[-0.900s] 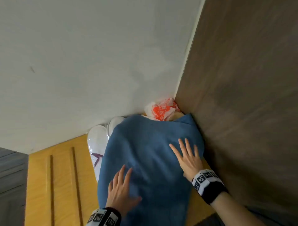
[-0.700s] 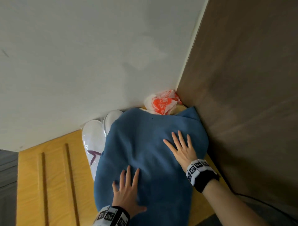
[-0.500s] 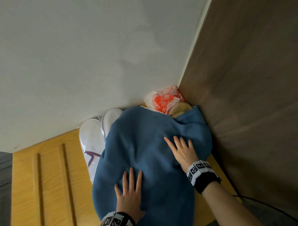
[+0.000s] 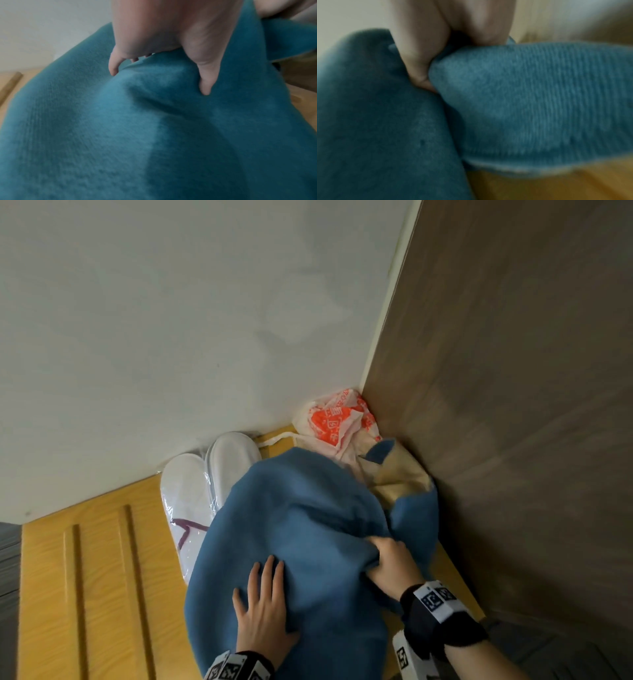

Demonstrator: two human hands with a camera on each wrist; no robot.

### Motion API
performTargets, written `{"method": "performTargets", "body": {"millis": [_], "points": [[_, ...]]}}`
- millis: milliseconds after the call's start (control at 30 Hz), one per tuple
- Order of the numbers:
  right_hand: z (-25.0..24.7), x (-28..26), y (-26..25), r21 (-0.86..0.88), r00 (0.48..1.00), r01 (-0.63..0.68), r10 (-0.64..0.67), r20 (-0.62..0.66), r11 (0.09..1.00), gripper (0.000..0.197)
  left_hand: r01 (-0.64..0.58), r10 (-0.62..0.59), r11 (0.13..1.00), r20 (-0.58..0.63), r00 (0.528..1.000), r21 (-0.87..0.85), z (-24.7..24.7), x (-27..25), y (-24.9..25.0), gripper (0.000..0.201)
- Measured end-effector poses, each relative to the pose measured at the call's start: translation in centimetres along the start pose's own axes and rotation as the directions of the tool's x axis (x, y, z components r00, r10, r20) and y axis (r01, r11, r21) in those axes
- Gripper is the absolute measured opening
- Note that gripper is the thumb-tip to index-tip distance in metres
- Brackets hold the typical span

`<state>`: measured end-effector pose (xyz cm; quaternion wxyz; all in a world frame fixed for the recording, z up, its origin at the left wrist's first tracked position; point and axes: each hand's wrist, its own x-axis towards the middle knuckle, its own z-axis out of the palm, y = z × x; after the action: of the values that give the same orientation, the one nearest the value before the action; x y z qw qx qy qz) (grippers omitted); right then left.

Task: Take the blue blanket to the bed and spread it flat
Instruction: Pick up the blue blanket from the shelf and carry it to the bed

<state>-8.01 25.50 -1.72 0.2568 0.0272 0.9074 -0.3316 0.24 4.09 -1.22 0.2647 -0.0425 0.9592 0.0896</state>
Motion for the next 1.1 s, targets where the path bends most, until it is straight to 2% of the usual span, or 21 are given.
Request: {"method": "performTargets", "body": {"millis": [67, 133, 167, 233, 267, 333, 400, 467, 500, 533, 567, 633, 733, 833, 900, 1000, 1100], "points": [[0.3, -1.7, 0.7, 0.120, 0.992, -0.043, 0.028, 0.125, 0.992, 0.033, -0.016, 0.016, 1.000, -0.042, 0.999, 0.008, -0.1, -0.6, 0.0, 0.107], [0.1, -2.9, 1.4, 0.111, 0.970, -0.033, 0.005, 0.244, 0.993, 0.044, -0.031, 0.031, 0.999, -0.072, 0.997, -0.008, 0.2, -1.2, -0.4, 0.096], [-0.2, -3.2, 1.8, 0.020, 0.972, 0.017, -0.021, 0.236, 1.000, 0.052, -0.022, 0.018, 0.998, -0.071, 0.997, -0.059, 0.4, -1.5, -0.7, 0.091], [-1.2, -3.3, 2.8, -0.295, 0.992, 0.095, -0.064, 0.111, 0.951, 0.079, 0.046, -0.053, 0.991, -0.055, 0.997, -0.127, 1.0, -2.3, -1.3, 0.088], [-1.7, -3.2, 3.3, -0.384, 0.997, 0.068, -0.053, 0.050, 0.921, 0.095, 0.103, -0.111, 0.984, -0.046, 0.993, -0.143, 1.4, -2.8, -1.6, 0.090], [-2.4, -2.8, 4.0, -0.371, 0.998, -0.053, 0.059, 0.006, 0.927, 0.120, 0.248, -0.261, 0.943, -0.032, 0.965, -0.223, 2.2, -3.8, -2.4, 0.103], [-2.2, -2.0, 4.6, -0.239, 0.983, -0.158, 0.176, 0.059, 0.958, 0.134, 0.419, -0.459, 0.820, -0.011, 0.888, -0.391, 3.2, -4.9, -3.5, 0.123], [-1.4, -1.3, 4.9, -0.095, 0.961, -0.223, 0.235, 0.146, 0.970, 0.141, 0.573, -0.646, 0.598, 0.086, 0.759, -0.560, 4.3, -5.7, -4.5, 0.138], [-1.1, -1.0, 5.0, -0.050, 0.955, -0.241, 0.246, 0.168, 0.969, 0.143, 0.612, -0.694, 0.488, 0.149, 0.705, -0.623, 5.1, -6.0, -5.0, 0.143], [-0.7, -0.7, 5.2, -0.009, 0.954, -0.246, 0.244, 0.176, 0.969, 0.141, 0.618, -0.701, 0.406, 0.205, 0.683, -0.673, 5.9, -6.1, -5.5, 0.146], [-0.5, -0.5, 5.4, 0.044, 0.955, -0.244, 0.233, 0.183, 0.969, 0.137, 0.606, -0.678, 0.362, 0.246, 0.693, -0.708, 6.7, -6.2, -5.7, 0.145], [0.0, -0.5, 6.0, 0.170, 0.959, -0.243, 0.210, 0.191, 0.955, 0.113, 0.586, -0.635, 0.363, 0.268, 0.725, -0.724, 8.0, -6.4, -6.0, 0.133], [1.3, -1.3, 6.9, 0.318, 0.956, -0.270, 0.216, 0.196, 0.909, 0.066, 0.617, -0.629, 0.381, 0.296, 0.718, -0.689, 8.6, -6.3, -6.9, 0.114], [2.6, -2.9, 6.9, 0.421, 0.956, -0.260, 0.169, 0.242, 0.869, 0.037, 0.661, -0.619, 0.403, 0.342, 0.706, -0.633, 9.0, -6.3, -7.9, 0.080], [2.7, -3.9, 6.9, 0.443, 0.940, -0.277, 0.144, 0.309, 0.853, 0.036, 0.635, -0.607, 0.427, 0.316, 0.729, -0.643, 9.3, -6.6, -8.1, 0.064], [1.6, -4.6, 6.5, 0.486, 0.895, -0.347, 0.128, 0.427, 0.802, 0.047, 0.552, -0.549, 0.447, 0.271, 0.790, -0.704, 9.2, -6.9, -8.2, 0.051], [1.5, -4.6, 5.3, 0.568, 0.869, -0.409, 0.114, 0.482, 0.715, 0.083, 0.491, -0.515, 0.395, 0.255, 0.818, -0.777, 8.4, -6.8, -8.3, 0.048]]}}
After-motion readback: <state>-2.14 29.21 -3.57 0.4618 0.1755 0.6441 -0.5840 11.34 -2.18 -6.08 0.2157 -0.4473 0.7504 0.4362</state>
